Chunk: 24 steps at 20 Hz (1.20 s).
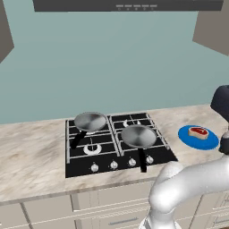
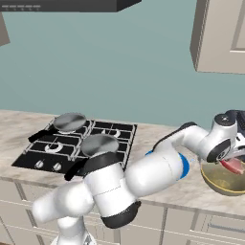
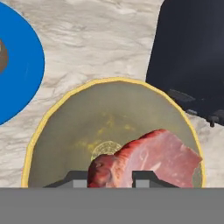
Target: Place one of the steaks on the plate and the other in the bowl. Then place the bowl in the fridge.
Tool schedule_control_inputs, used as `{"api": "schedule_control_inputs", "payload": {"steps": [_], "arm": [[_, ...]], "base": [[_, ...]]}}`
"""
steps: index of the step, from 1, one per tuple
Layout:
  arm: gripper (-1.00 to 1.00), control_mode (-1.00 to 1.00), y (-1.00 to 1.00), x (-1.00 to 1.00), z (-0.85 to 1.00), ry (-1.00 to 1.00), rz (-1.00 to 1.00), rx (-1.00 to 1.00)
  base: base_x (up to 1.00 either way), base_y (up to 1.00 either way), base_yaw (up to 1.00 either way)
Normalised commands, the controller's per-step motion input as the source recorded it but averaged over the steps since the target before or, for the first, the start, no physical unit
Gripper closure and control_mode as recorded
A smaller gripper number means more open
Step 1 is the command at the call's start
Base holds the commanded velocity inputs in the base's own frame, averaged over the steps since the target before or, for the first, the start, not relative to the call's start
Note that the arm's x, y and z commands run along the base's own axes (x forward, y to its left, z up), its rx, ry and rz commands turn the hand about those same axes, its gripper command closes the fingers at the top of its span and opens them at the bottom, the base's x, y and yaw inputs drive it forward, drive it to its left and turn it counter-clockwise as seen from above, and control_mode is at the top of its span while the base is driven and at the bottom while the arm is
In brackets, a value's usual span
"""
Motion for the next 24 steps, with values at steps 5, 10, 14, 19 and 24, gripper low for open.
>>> {"api": "schedule_control_inputs", "payload": {"steps": [5,10,14,19,24], "arm": [[1.0,-1.0,-0.38,0.23,-0.48,0.01,0.09,0.03],[-1.0,-1.0,-0.25,0.28,-0.38,0.0,0.1,0.02],[-1.0,-1.0,-0.21,0.13,-0.29,0.0,0.09,0.0],[-1.0,-1.0,0.05,-0.63,0.16,-0.19,0.06,-0.03],[-1.0,-1.0,0.63,-0.98,0.79,-0.32,0.11,-0.2]], "base": [[0.0,0.0,0.0],[0.0,0.0,0.0],[0.0,0.0,0.0],[0.0,0.0,0.0],[0.0,0.0,0.0]]}}
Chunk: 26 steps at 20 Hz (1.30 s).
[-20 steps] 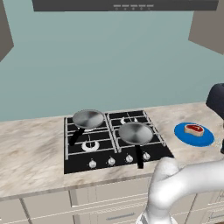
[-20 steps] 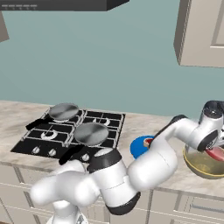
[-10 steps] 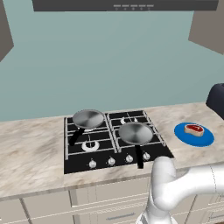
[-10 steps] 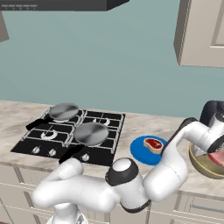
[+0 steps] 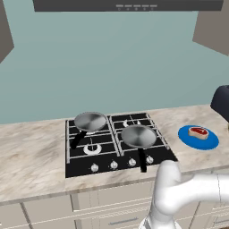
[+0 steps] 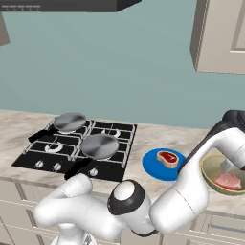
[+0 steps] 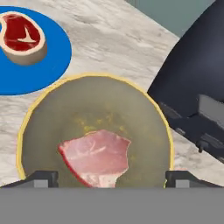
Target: Place one of the steaks on the plate and the other in the bowl. Then place the bowl in the fridge.
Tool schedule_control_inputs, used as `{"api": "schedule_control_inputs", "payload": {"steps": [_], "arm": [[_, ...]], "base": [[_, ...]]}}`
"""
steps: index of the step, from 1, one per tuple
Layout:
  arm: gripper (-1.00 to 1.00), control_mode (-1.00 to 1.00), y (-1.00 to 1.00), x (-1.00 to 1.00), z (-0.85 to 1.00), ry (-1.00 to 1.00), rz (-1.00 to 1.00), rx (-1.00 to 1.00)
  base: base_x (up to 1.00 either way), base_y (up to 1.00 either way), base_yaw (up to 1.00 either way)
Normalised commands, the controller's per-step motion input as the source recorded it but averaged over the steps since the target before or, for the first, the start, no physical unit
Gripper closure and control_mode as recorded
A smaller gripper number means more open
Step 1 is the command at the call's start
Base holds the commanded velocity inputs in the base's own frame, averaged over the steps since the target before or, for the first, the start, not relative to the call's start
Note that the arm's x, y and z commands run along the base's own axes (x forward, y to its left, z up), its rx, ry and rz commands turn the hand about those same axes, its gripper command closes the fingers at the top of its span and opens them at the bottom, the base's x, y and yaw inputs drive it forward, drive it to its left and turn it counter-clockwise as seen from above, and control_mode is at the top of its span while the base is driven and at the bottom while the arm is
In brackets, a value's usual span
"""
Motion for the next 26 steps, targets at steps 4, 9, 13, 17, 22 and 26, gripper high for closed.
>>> {"api": "schedule_control_inputs", "payload": {"steps": [4,9,13,17,22,26], "arm": [[-1.0,-1.0,1.0,-0.39,0.04,-0.23,0.17,-0.2],[-1.0,-1.0,1.0,-0.57,-0.01,-0.31,0.25,-0.21],[-1.0,-1.0,1.0,-0.43,0.16,-0.33,0.24,-0.18],[-1.0,-1.0,1.0,-0.18,0.18,-0.11,0.25,-0.18],[-1.0,-1.0,0.98,0.0,0.12,0.0,0.34,-0.15],[-1.0,-1.0,0.74,-0.01,0.03,0.01,0.37,-0.12]], "base": [[0.0,0.0,0.0],[0.0,0.0,0.0],[0.0,0.0,0.0],[0.0,0.0,0.0],[0.0,0.0,0.0],[0.0,0.0,0.0]]}}
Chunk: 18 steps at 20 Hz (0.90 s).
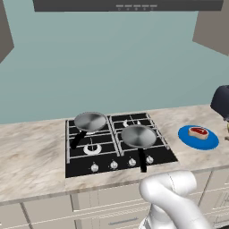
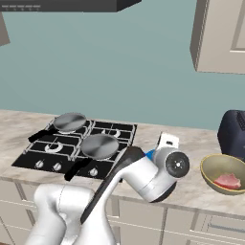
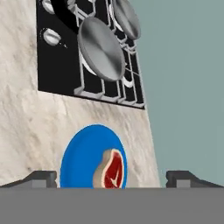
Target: Place one of the steaks on the plate and the other in the bowl. Then place the bowl in the fridge.
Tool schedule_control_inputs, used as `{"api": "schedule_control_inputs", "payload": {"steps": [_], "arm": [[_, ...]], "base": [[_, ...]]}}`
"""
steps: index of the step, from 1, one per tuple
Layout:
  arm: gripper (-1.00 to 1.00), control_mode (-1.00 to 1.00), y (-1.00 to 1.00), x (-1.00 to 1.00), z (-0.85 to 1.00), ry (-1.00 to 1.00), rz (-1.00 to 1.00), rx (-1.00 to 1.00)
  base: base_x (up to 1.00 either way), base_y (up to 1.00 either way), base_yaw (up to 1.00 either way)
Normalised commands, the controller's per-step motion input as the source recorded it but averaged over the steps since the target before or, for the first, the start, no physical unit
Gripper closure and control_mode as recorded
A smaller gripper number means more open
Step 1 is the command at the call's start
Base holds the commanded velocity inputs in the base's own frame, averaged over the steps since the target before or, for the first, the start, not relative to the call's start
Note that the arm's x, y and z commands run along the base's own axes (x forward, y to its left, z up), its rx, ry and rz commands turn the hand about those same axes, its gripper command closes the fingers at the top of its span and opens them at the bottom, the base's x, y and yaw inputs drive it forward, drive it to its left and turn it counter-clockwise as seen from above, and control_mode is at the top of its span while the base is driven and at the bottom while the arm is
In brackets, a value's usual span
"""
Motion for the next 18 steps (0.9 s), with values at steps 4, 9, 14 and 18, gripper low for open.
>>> {"api": "schedule_control_inputs", "payload": {"steps": [4,9,14,18], "arm": [[-1.0,-1.0,0.79,0.01,0.05,0.09,0.36,-0.13],[-1.0,-1.0,0.98,0.34,0.32,0.33,0.2,-0.27],[-1.0,-1.0,0.98,0.35,0.0,0.18,0.1,-0.29],[-1.0,-1.0,0.46,0.34,0.0,0.13,0.01,-0.13]], "base": [[0.0,0.0,0.0],[0.0,0.0,0.0],[0.0,0.0,0.0],[0.0,0.0,0.0]]}}
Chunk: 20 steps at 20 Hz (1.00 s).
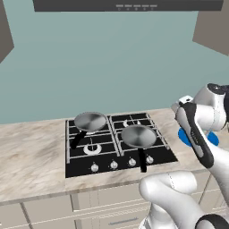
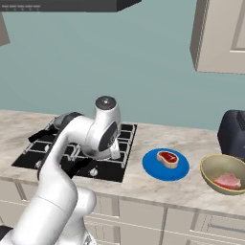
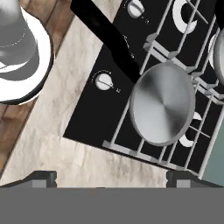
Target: Place one of the steaks on the plate and the other in the bowl. Then place the bowl in the fridge.
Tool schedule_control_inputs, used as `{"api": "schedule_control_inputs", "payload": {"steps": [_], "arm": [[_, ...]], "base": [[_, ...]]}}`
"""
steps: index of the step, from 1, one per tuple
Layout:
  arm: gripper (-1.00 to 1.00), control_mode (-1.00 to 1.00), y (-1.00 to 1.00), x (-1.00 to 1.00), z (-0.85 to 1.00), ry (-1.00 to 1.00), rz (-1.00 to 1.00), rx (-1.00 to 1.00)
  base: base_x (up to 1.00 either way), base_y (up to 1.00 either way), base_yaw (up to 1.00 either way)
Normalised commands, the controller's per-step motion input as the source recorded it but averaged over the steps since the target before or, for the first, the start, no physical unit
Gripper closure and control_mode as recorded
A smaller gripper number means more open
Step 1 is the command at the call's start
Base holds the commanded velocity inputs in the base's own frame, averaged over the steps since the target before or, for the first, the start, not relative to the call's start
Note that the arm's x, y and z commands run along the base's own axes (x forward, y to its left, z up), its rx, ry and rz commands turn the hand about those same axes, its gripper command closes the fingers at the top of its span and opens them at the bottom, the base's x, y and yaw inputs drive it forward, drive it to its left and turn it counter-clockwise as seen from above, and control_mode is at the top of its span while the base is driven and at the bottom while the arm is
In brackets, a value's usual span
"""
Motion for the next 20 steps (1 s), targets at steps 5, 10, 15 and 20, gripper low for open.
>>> {"api": "schedule_control_inputs", "payload": {"steps": [5,10,15,20], "arm": [[-1.0,-1.0,0.28,0.26,0.0,0.01,0.0,-0.06],[-1.0,-1.0,0.0,-0.04,0.0,0.0,0.0,0.0],[-1.0,-1.0,0.0,-0.65,-0.05,-0.02,0.0,0.0],[-1.0,-1.0,0.0,-0.63,-0.1,-0.03,0.01,0.0]], "base": [[0.0,0.0,0.0],[0.0,0.0,0.0],[0.0,0.0,0.0],[0.0,0.0,0.0]]}}
